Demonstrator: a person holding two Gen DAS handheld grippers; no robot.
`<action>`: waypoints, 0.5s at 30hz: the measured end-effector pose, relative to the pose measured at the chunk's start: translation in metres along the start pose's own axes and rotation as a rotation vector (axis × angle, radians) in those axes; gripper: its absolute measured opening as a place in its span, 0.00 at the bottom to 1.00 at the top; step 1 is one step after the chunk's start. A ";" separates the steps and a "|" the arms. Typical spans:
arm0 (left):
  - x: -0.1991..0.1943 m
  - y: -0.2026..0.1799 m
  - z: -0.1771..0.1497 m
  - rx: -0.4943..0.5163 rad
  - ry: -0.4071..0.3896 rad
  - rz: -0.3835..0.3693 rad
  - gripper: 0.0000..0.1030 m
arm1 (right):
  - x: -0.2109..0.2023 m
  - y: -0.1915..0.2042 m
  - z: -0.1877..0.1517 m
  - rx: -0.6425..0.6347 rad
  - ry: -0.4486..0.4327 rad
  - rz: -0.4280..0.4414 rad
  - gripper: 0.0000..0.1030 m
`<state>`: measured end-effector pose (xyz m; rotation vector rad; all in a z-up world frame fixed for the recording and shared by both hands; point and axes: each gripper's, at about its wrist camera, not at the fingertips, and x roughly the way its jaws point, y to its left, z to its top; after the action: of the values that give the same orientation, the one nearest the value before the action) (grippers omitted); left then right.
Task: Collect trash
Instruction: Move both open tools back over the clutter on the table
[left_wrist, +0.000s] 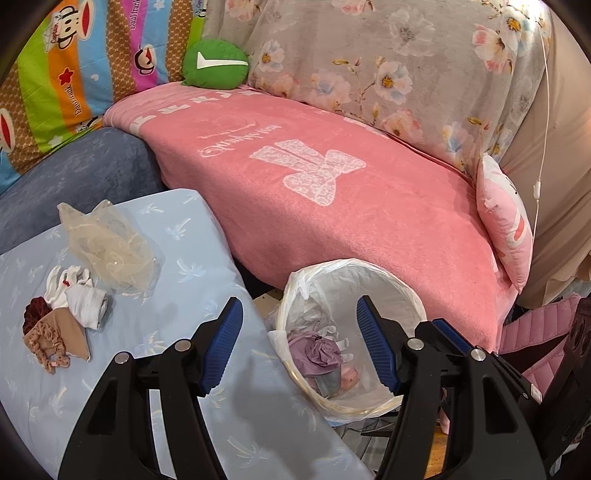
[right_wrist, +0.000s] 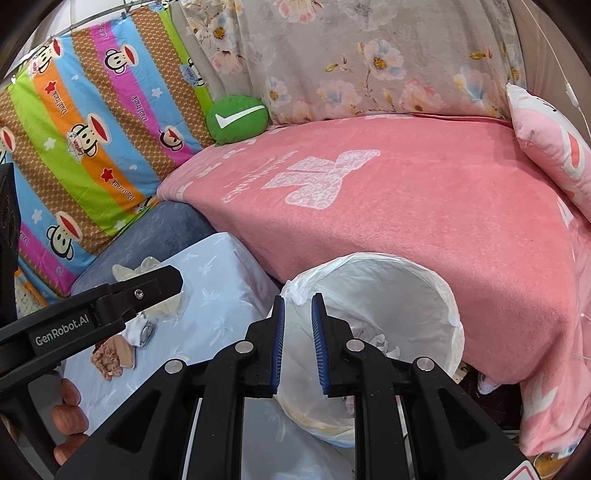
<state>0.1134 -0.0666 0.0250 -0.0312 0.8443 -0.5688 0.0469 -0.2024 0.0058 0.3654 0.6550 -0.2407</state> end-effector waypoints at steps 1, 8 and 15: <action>0.000 0.003 -0.001 -0.005 0.001 0.005 0.60 | 0.001 0.002 -0.001 -0.002 0.002 0.002 0.21; -0.004 0.028 -0.006 -0.059 -0.008 0.053 0.74 | 0.009 0.019 -0.005 -0.028 0.022 0.022 0.23; -0.009 0.055 -0.014 -0.109 -0.004 0.086 0.75 | 0.016 0.042 -0.012 -0.061 0.043 0.048 0.24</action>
<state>0.1246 -0.0128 0.0081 -0.0950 0.8677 -0.4420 0.0668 -0.1613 -0.0022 0.3283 0.6933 -0.1677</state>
